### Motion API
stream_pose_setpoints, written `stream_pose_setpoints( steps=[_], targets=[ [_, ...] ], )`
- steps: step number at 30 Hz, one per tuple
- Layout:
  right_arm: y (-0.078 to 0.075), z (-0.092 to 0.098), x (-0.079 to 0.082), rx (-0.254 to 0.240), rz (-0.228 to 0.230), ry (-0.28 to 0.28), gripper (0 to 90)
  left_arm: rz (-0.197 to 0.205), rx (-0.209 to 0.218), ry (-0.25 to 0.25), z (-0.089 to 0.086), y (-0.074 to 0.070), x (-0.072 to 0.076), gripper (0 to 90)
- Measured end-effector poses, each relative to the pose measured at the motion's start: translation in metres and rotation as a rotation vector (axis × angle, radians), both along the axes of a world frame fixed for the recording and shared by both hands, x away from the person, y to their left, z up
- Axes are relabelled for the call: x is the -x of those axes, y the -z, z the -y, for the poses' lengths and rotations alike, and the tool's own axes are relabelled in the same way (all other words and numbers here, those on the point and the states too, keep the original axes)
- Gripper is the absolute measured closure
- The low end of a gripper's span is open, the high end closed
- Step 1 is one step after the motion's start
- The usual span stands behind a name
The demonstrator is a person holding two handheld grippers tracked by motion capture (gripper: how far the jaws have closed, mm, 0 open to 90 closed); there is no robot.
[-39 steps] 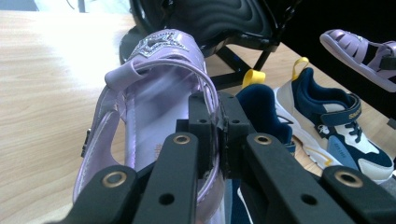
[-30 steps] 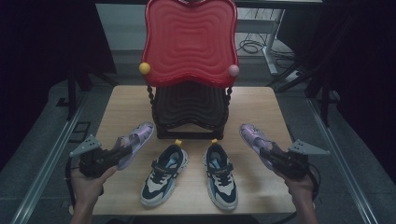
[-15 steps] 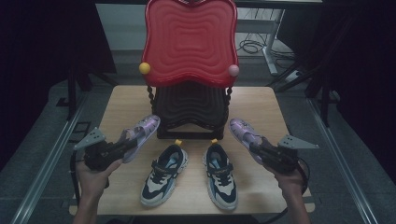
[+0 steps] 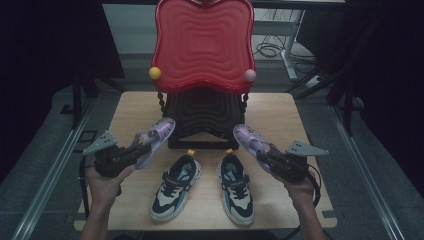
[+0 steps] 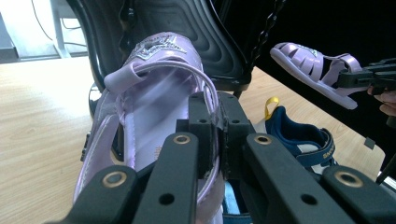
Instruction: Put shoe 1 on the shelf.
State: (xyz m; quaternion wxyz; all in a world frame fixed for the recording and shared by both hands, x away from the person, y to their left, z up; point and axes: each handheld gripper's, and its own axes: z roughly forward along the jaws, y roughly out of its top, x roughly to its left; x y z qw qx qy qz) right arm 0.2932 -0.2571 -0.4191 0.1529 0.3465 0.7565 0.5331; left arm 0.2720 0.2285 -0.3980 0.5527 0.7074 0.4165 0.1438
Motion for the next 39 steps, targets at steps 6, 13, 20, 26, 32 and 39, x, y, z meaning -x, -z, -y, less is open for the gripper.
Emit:
stream_pose_setpoints(
  steps=[6,13,20,26,32,39],
  targets=[
    [0.0,-0.013,-0.007,-0.003,0.0,-0.005,86.1,0.0,0.003,0.008,0.007,0.0,-0.007,86.2],
    [0.002,-0.025,-0.014,-0.006,0.003,0.001,86.1,0.01,0.006,0.002,0.017,0.002,-0.016,86.2],
    [0.005,-0.045,-0.023,0.006,0.013,0.012,86.1,0.021,-0.016,-0.005,0.031,0.007,-0.025,86.1],
    [0.007,-0.056,-0.029,0.017,0.031,0.036,86.0,0.049,-0.055,-0.021,0.045,0.011,-0.031,86.0],
    [0.006,-0.069,-0.035,0.03,0.052,0.056,86.0,0.074,-0.092,-0.032,0.061,0.015,-0.041,85.9],
    [0.007,-0.083,-0.044,0.038,0.067,0.085,86.0,0.106,-0.107,-0.049,0.07,0.013,-0.05,85.9]
  ],
)
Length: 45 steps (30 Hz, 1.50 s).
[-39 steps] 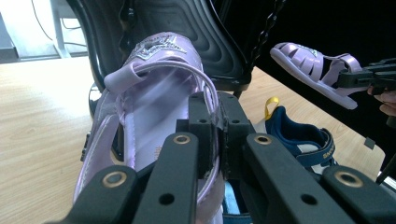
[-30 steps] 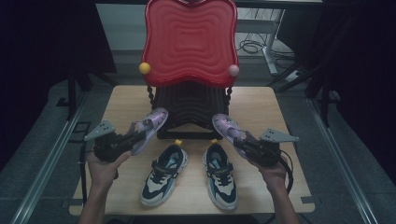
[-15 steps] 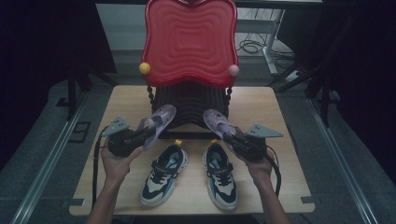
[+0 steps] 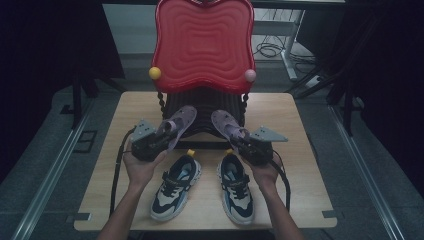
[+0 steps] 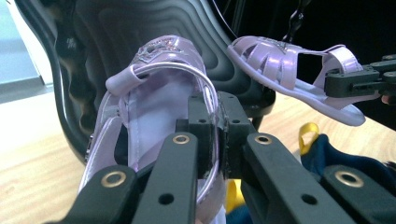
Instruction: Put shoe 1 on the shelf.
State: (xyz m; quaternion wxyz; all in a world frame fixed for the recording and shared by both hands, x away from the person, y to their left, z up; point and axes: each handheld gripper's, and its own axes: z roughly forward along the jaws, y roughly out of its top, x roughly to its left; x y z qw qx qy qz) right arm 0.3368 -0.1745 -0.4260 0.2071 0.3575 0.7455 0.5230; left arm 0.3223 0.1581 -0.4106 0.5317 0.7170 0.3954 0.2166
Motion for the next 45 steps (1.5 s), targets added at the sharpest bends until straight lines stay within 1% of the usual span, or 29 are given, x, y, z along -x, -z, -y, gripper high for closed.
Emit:
stream_pose_setpoints(
  steps=[2,3,5,8,11,15,20,25,27,31,34,38,39,45],
  targets=[
    [0.0,-0.002,-0.002,0.0,0.002,0.003,86.0,0.01,-0.007,0.0,0.004,-0.001,-0.003,85.9],
    [0.001,-0.005,-0.005,-0.002,0.013,0.01,86.0,0.013,-0.01,0.002,0.005,-0.002,-0.005,85.9],
    [0.001,-0.007,-0.008,-0.005,0.018,0.016,86.0,0.017,-0.016,0.005,0.009,-0.003,-0.009,85.9],
    [0.001,-0.009,-0.01,-0.009,0.016,0.018,86.0,0.019,-0.021,0.003,0.01,-0.002,-0.012,85.7],
    [-0.001,-0.012,-0.014,-0.006,0.025,0.024,86.0,0.021,-0.018,-0.008,0.01,-0.001,-0.016,85.7],
    [-0.003,-0.014,-0.016,-0.006,0.028,0.021,86.0,0.017,-0.014,-0.015,0.009,0.0,-0.018,85.7],
    [-0.004,-0.018,-0.017,-0.007,0.026,0.012,86.0,0.016,-0.007,-0.016,0.008,0.0,-0.02,85.6],
    [-0.004,-0.022,-0.021,-0.01,0.032,0.014,86.0,0.008,-0.004,-0.019,0.01,-0.001,-0.025,85.6],
    [-0.005,-0.023,-0.023,-0.011,0.026,0.012,86.0,0.008,-0.002,-0.02,0.011,-0.001,-0.027,85.6],
    [-0.007,-0.025,-0.027,-0.017,0.031,0.021,86.0,0.015,0.006,-0.026,0.012,-0.004,-0.03,85.6],
    [-0.009,-0.027,-0.031,-0.026,0.039,0.042,86.0,0.024,0.009,-0.032,0.013,-0.006,-0.032,85.6],
    [-0.011,-0.029,-0.033,-0.03,0.049,0.048,86.0,0.032,0.013,-0.036,0.015,-0.008,-0.036,85.6],
    [-0.011,-0.029,-0.033,-0.033,0.042,0.051,86.0,0.033,0.015,-0.039,0.014,-0.008,-0.037,85.6],
    [-0.011,-0.033,-0.037,-0.029,0.047,0.062,86.0,0.049,0.012,-0.05,0.016,-0.011,-0.041,85.6]
  ],
)
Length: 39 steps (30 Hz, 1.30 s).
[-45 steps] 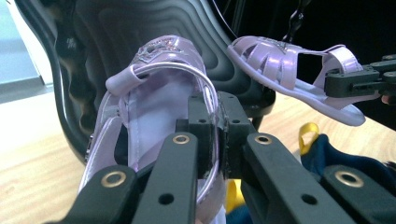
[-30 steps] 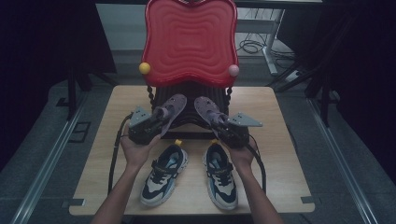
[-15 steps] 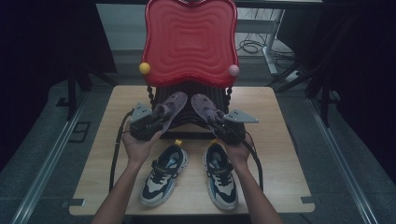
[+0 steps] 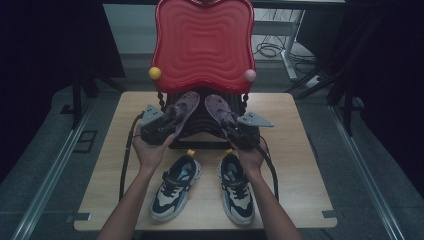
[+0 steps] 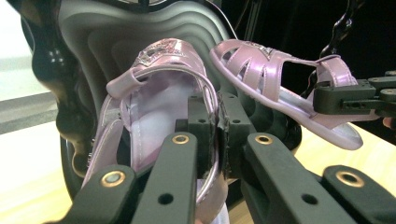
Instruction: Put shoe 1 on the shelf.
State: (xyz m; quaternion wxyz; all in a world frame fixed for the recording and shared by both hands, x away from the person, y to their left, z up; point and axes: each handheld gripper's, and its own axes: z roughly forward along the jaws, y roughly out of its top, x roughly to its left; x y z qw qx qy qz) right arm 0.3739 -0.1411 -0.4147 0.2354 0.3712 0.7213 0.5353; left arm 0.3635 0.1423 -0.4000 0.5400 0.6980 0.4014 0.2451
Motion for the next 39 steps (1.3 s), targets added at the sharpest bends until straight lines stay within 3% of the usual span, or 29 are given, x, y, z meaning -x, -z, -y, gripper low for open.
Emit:
stream_pose_setpoints(
  steps=[11,31,39],
  targets=[
    [-0.005,-0.014,-0.012,0.013,0.033,0.041,86.0,0.034,-0.011,-0.011,0.012,-0.001,-0.01,85.5],
    [-0.003,-0.032,-0.036,0.049,0.062,0.104,86.0,0.07,0.028,-0.064,0.019,0.009,-0.038,85.3],
    [0.002,-0.038,-0.045,0.072,0.067,0.104,85.9,0.066,-0.004,-0.058,0.019,0.015,-0.046,84.8]
  ],
)
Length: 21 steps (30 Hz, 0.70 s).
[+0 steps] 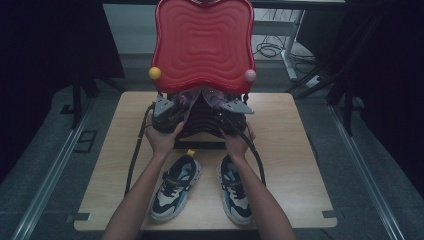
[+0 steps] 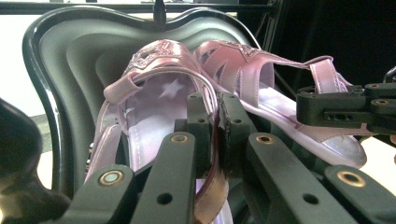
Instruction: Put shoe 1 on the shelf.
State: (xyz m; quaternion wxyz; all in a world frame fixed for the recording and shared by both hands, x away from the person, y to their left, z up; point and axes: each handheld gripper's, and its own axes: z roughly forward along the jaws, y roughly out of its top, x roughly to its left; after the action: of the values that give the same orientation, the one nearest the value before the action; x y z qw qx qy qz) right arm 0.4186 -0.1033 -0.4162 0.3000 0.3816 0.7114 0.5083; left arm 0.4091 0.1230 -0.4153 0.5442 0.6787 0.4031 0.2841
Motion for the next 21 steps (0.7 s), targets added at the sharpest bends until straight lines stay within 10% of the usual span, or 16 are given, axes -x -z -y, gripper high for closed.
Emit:
stream_pose_setpoints(
  steps=[14,21],
  targets=[
    [0.018,-0.001,-0.007,0.067,-0.077,-0.031,83.4,-0.02,-0.068,0.049,0.006,0.026,0.002,82.6],
    [0.016,-0.002,-0.004,0.066,-0.119,-0.066,66.2,-0.045,-0.064,0.098,0.004,0.024,0.005,68.1]
  ],
)
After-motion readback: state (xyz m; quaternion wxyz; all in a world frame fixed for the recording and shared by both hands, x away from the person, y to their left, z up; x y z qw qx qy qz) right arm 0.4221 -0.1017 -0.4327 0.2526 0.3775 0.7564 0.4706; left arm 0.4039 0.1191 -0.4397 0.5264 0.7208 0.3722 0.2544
